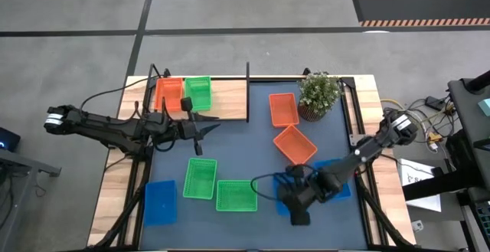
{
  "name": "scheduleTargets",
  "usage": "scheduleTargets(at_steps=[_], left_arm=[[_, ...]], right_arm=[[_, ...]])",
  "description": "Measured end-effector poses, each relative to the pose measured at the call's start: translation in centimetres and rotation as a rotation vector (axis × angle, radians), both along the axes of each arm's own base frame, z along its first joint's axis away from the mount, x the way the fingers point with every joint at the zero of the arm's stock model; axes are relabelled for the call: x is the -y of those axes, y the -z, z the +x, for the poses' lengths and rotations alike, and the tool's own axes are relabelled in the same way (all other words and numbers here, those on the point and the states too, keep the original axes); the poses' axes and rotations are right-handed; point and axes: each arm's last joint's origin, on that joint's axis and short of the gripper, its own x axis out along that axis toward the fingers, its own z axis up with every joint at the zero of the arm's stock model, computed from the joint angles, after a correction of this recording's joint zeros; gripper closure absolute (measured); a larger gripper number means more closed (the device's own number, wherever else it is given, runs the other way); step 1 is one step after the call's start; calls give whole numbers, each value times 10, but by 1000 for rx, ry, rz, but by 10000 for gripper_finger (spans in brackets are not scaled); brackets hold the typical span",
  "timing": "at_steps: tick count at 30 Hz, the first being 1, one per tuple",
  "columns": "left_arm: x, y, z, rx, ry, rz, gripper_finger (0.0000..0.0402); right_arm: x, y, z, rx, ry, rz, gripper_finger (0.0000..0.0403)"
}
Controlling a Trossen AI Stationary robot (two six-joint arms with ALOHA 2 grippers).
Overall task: Stack baskets on shelf by color
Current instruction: Put the middle blue bin on the shelf
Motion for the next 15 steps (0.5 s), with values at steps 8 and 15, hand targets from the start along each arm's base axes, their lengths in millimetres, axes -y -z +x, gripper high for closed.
scheduleTargets(at_steps=[8,15], left_arm=[[0,-7,0,57,0,12,324],[-1,-22,-6,186,-7,51,324]], right_arm=[[-29,20,-1,-185,45,-23,287],[-41,41,4,-278,28,-37,227]])
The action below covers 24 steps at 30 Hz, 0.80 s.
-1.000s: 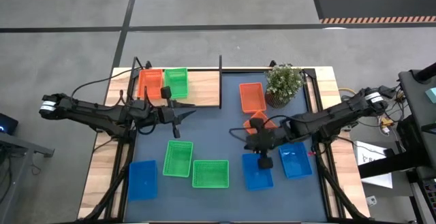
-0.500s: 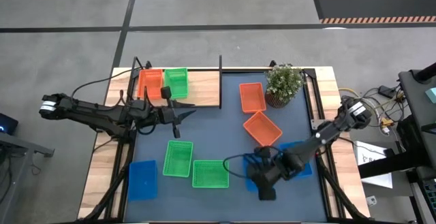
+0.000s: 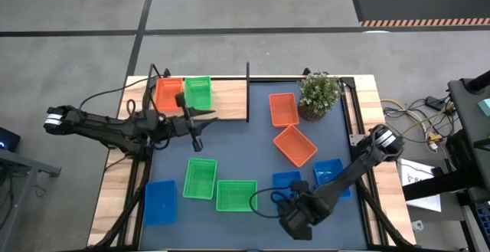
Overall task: Stack baskets on shelf by color
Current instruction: Put the middle blue bin on the shelf
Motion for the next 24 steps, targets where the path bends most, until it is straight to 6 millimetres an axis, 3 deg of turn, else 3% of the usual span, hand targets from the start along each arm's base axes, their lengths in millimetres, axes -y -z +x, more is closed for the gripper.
scheduleTargets(at_steps=[10,24], left_arm=[[0,1,-5,6,1,-2,324],[0,1,-4,6,1,-3,324]], right_arm=[[-3,28,3,-48,-49,-58,249],[-5,31,7,-15,-52,-64,389]])
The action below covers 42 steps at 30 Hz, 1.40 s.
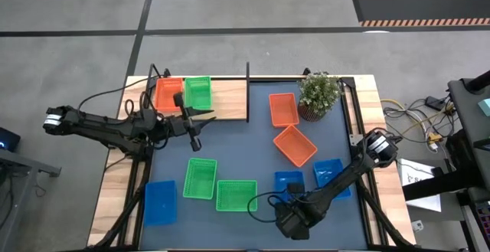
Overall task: Stack baskets on shelf by color
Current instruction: Put the middle blue bin on the shelf
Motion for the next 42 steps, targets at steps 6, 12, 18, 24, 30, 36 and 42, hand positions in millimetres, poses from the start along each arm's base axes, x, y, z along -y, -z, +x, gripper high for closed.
scheduleTargets(at_steps=[6,12,18,24,30,36,42], left_arm=[[0,-1,-2,9,0,-1,324],[-1,-10,-13,60,-1,0,324],[-3,-18,-31,92,-2,-1,324],[-4,-14,-42,79,-1,-2,324],[-5,-10,-56,121,-2,-6,324],[-7,-3,-70,161,0,-15,324],[-8,1,-84,212,0,-20,324]], right_arm=[[0,-12,1,-8,4,-5,391],[6,-40,4,-52,22,-59,392],[22,-80,18,10,27,-131,393],[48,-117,42,144,59,-147,394],[75,-150,61,275,29,-180,394],[106,-169,79,379,-2,-214,394],[136,-176,100,495,-57,-250,394]])
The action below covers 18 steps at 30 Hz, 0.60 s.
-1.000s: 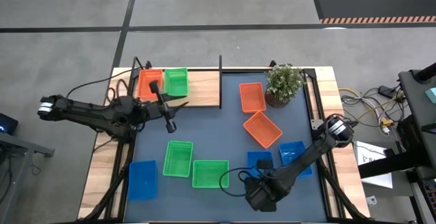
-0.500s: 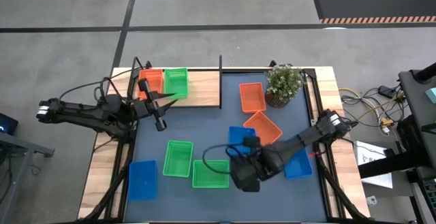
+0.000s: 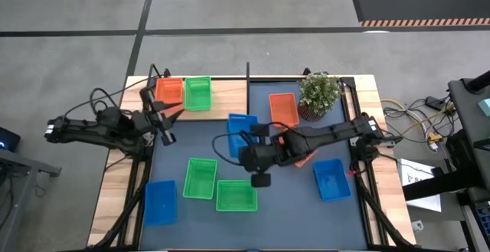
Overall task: Stack baskets on shelf by color
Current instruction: Put the middle blue bin on the shelf
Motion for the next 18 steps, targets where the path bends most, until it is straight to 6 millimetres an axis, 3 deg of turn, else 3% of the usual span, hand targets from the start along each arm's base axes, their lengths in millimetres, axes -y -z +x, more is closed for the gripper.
scheduleTargets(at_steps=[10,18], left_arm=[[0,2,-2,7,4,-1,324],[0,1,-2,21,3,-1,324]], right_arm=[[63,-10,23,119,-29,-114,394],[97,-9,42,221,-94,-150,394]])
